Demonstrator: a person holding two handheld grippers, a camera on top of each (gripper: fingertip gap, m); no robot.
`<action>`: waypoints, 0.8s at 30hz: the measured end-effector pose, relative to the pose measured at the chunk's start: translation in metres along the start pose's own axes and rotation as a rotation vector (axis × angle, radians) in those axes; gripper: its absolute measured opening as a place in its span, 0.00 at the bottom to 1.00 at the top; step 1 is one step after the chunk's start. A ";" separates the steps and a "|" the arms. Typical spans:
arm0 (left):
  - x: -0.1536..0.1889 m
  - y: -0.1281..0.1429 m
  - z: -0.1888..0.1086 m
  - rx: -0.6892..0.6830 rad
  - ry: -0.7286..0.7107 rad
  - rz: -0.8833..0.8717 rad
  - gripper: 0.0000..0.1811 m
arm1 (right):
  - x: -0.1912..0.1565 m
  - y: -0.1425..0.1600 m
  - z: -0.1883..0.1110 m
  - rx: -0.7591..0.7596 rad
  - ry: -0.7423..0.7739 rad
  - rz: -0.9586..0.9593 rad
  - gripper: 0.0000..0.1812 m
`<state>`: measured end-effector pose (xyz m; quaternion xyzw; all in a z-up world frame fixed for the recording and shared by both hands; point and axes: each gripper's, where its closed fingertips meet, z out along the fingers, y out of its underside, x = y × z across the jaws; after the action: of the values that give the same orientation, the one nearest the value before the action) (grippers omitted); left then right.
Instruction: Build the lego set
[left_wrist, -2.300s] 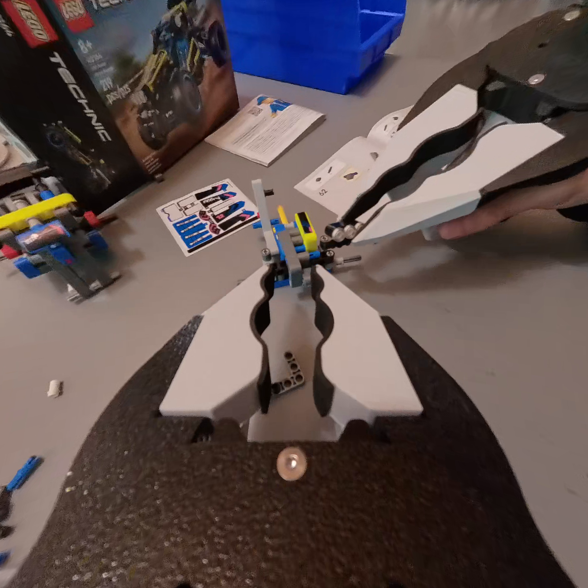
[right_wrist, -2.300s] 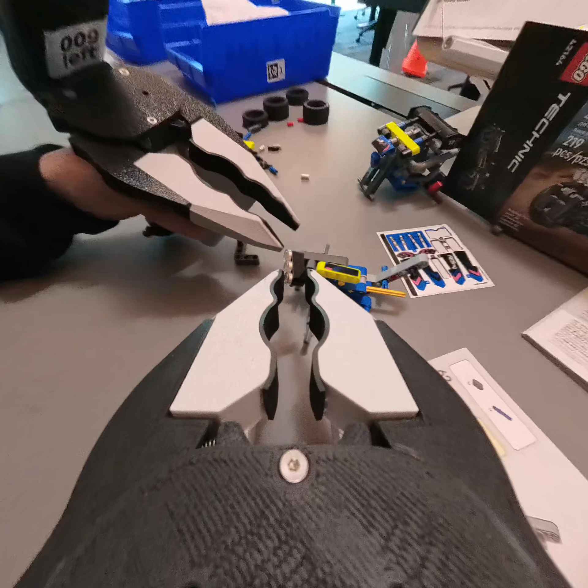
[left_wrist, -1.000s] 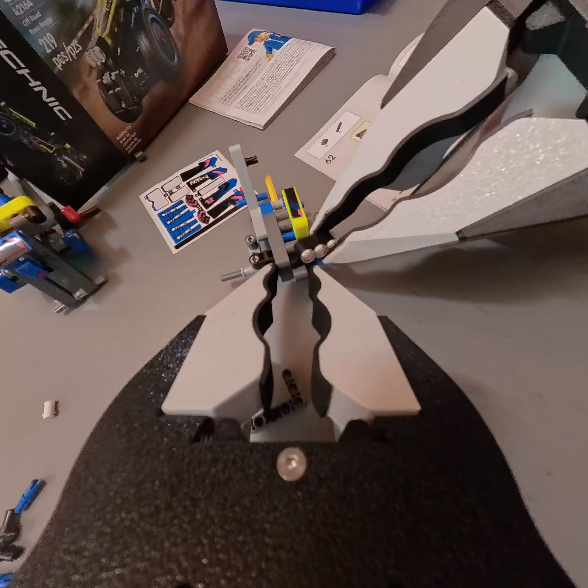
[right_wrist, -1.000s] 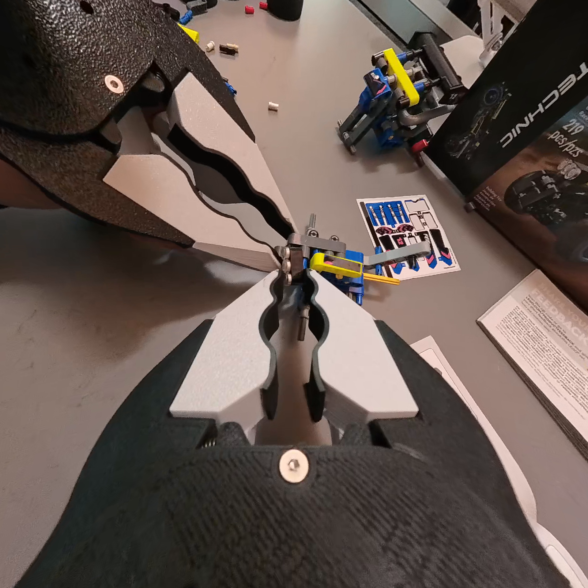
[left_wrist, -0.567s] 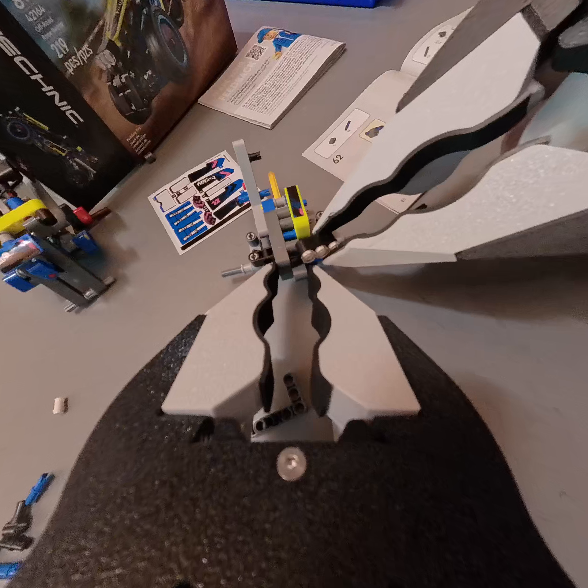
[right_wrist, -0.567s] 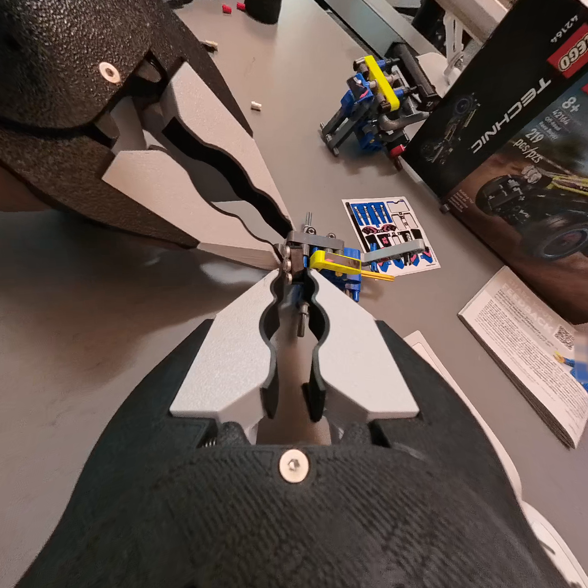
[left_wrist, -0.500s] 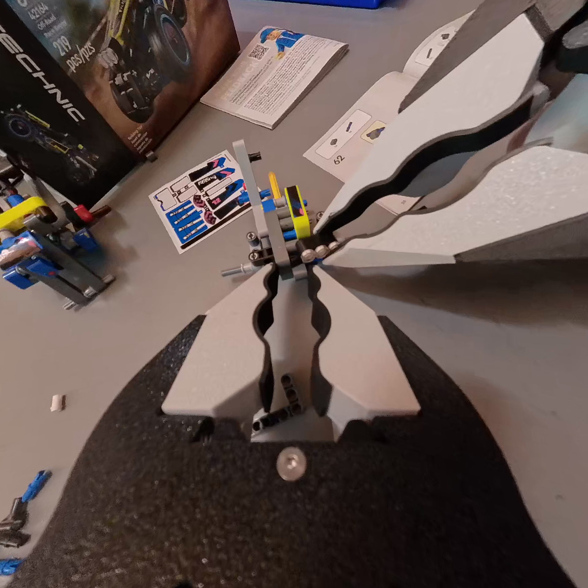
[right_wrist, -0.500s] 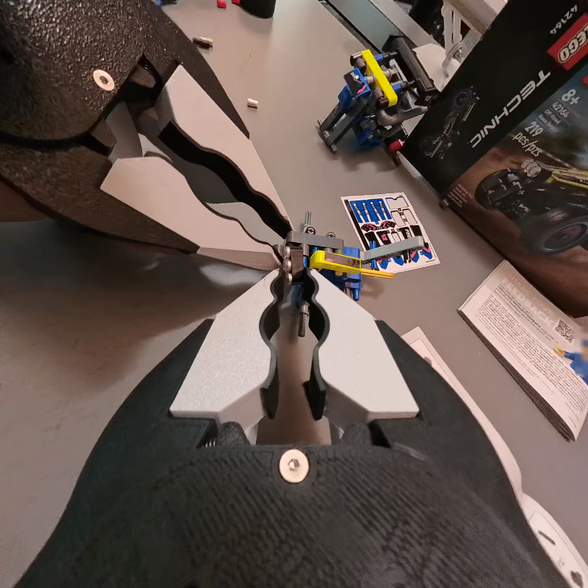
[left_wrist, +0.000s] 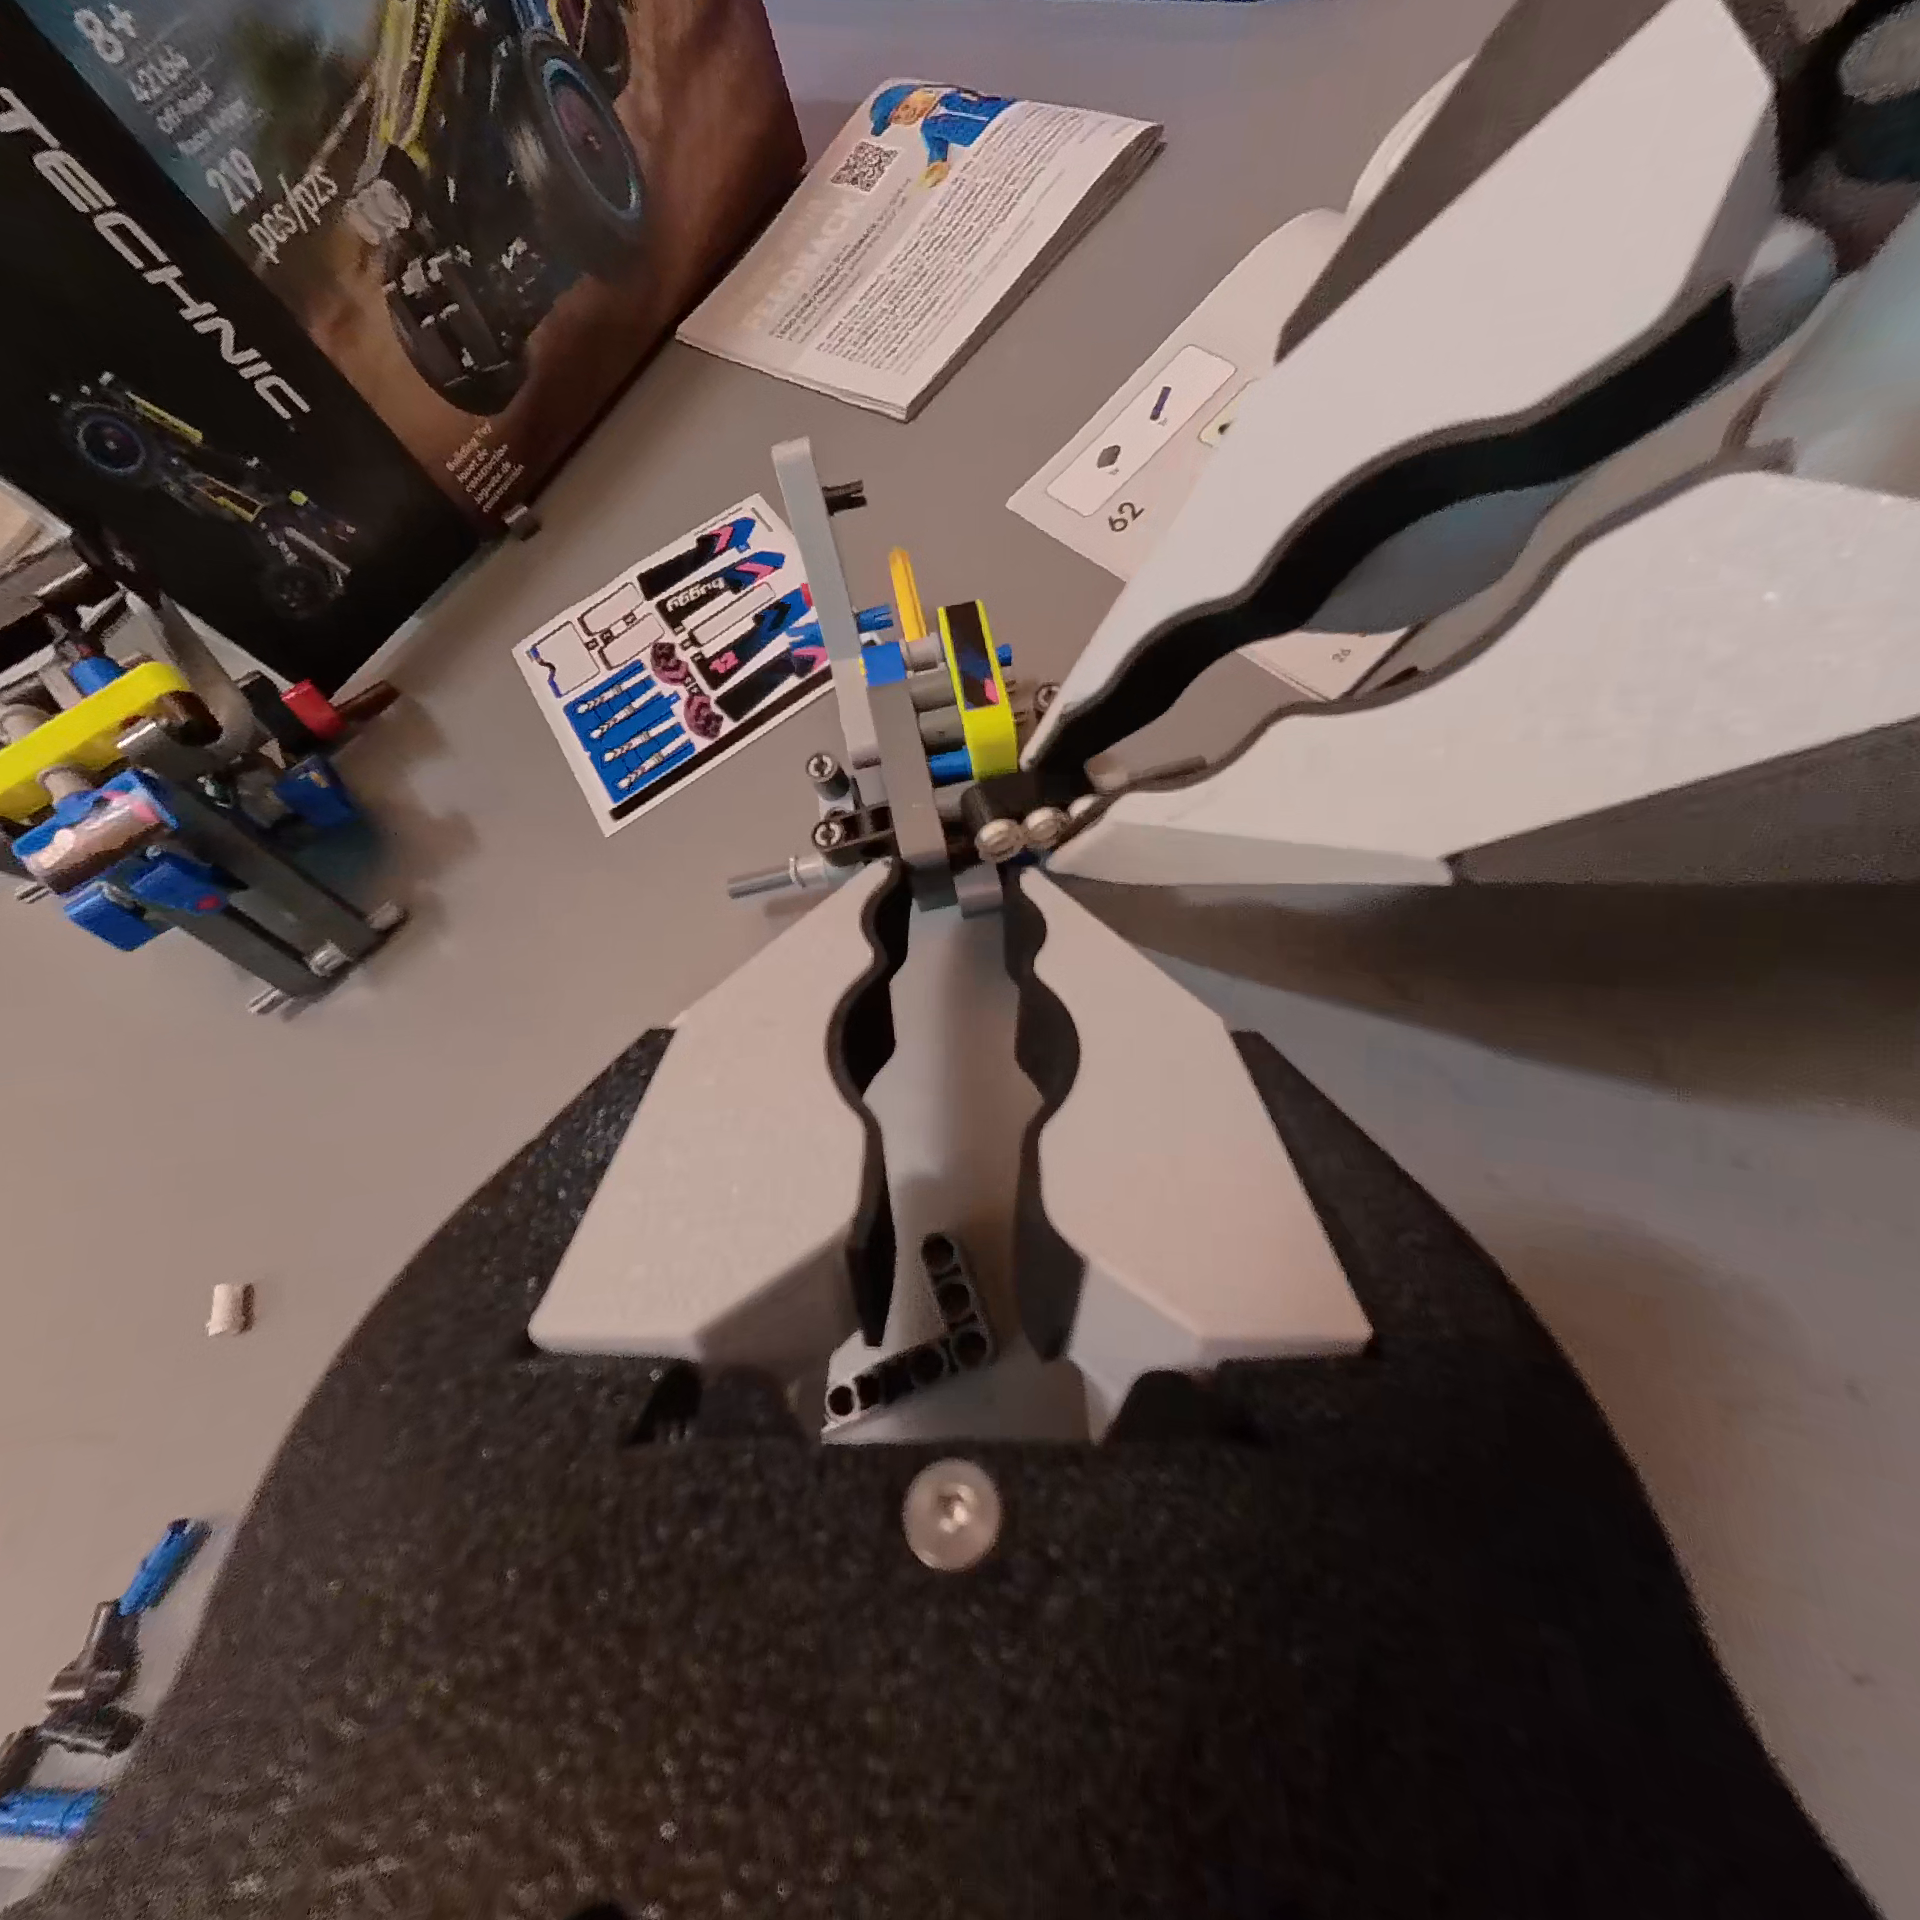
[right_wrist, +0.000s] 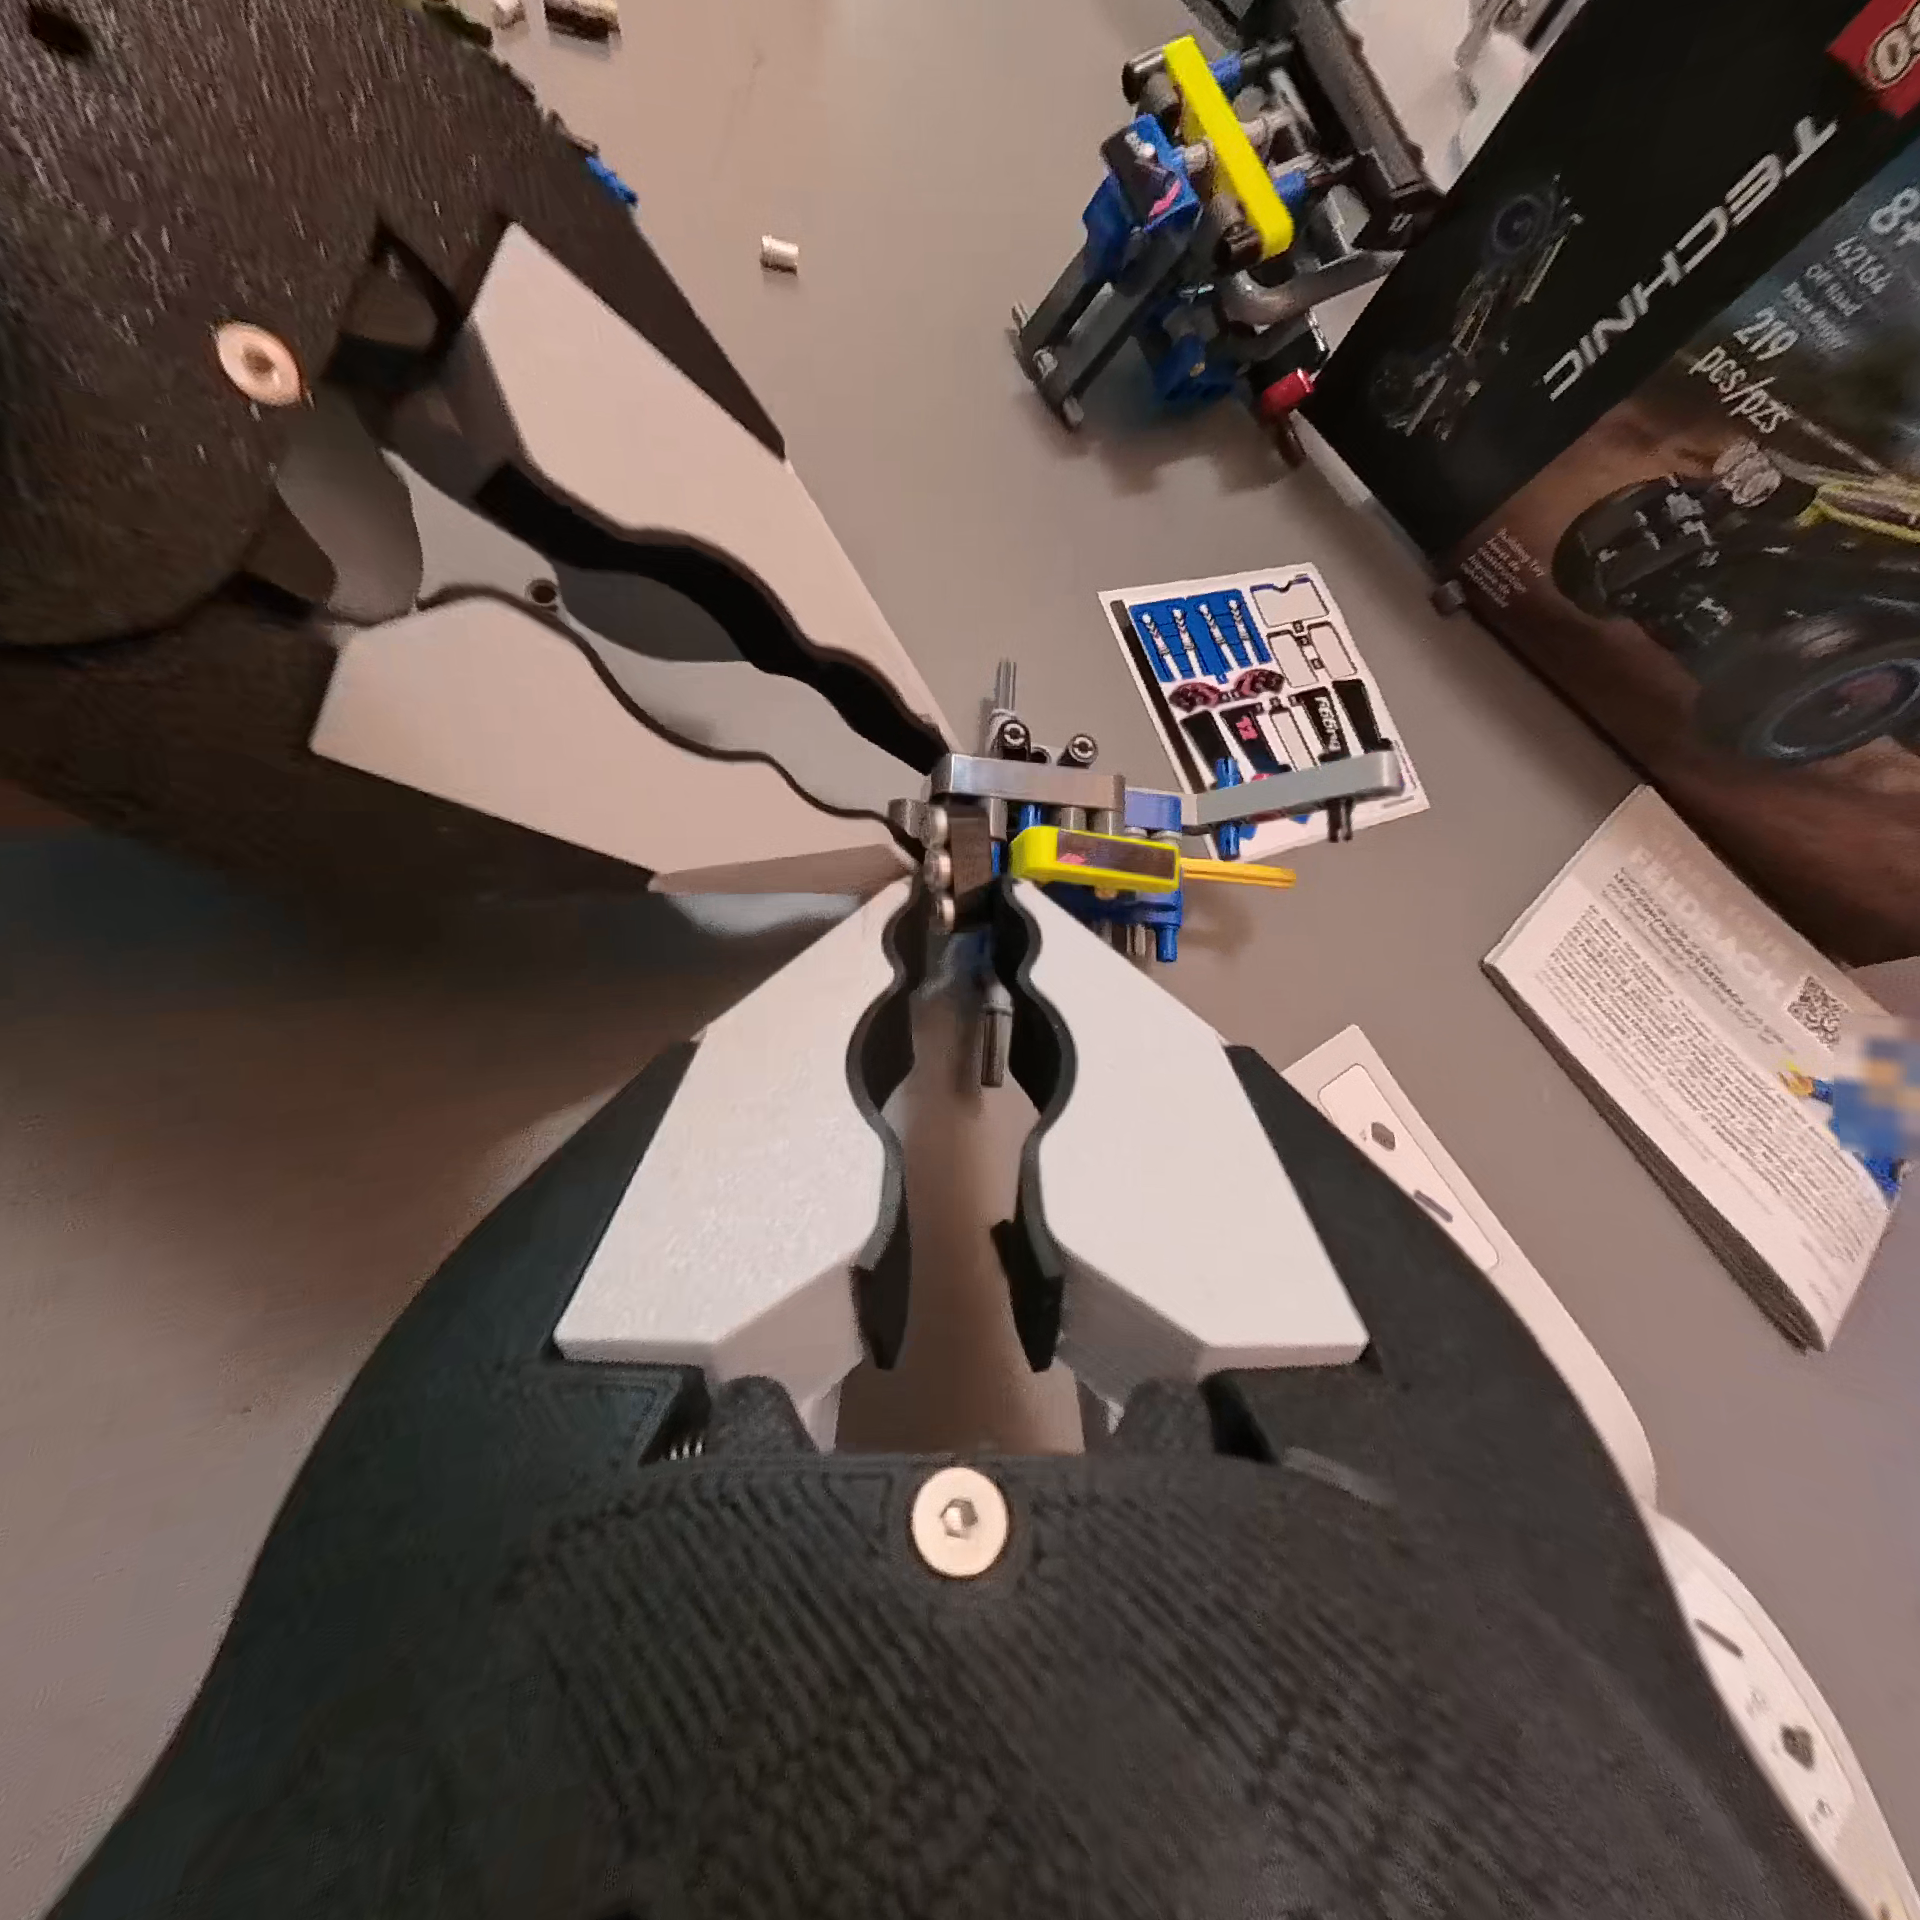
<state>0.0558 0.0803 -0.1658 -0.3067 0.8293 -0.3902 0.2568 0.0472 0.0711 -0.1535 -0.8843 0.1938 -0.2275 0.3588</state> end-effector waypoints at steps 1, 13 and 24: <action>0.000 0.000 0.000 0.000 0.005 -0.004 0.08 | 0.000 0.000 0.001 0.021 -0.003 0.000 0.06; -0.001 0.001 0.000 -0.002 0.029 -0.040 0.08 | -0.001 -0.005 0.002 0.139 -0.013 0.010 0.06; -0.001 0.002 -0.003 0.007 0.039 -0.039 0.08 | -0.008 0.016 -0.013 0.074 0.003 -0.175 0.06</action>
<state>0.0541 0.0837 -0.1654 -0.3142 0.8268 -0.4037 0.2340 0.0313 0.0574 -0.1591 -0.8837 0.1077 -0.2661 0.3698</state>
